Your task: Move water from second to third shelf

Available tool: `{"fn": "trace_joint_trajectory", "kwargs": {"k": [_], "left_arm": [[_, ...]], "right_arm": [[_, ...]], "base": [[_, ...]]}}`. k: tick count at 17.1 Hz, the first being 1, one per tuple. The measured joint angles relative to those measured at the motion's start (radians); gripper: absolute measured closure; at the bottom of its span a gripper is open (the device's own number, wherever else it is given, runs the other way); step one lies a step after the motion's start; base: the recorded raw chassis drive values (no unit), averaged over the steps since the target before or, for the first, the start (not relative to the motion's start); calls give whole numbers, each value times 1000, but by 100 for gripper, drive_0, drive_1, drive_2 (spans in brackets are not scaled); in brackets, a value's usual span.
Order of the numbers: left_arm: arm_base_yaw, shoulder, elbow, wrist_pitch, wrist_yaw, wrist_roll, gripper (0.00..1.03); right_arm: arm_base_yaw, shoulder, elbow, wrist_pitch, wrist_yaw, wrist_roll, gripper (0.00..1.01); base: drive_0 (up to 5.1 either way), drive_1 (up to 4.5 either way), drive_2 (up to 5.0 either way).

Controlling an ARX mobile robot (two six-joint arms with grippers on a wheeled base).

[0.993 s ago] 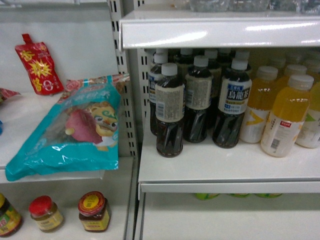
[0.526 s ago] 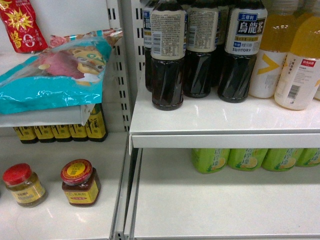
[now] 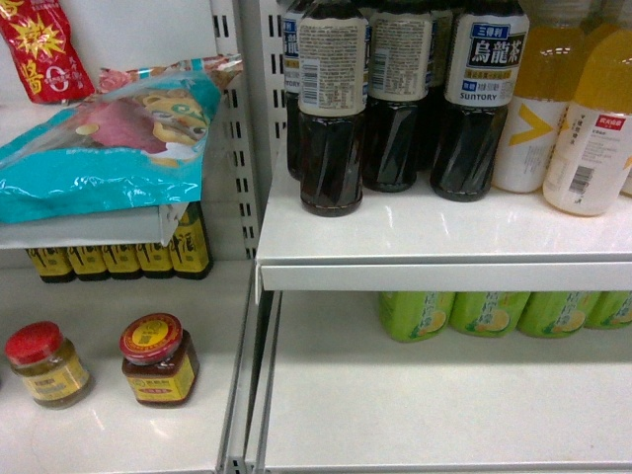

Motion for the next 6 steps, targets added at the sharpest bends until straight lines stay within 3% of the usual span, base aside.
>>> {"fn": "trace_joint_trajectory", "kwargs": {"k": [6], "left_arm": [[0, 0, 0, 0, 0, 0, 5]], "right_arm": [[0, 0, 0, 0, 0, 0, 3]], "base": [[0, 0, 0]]}}
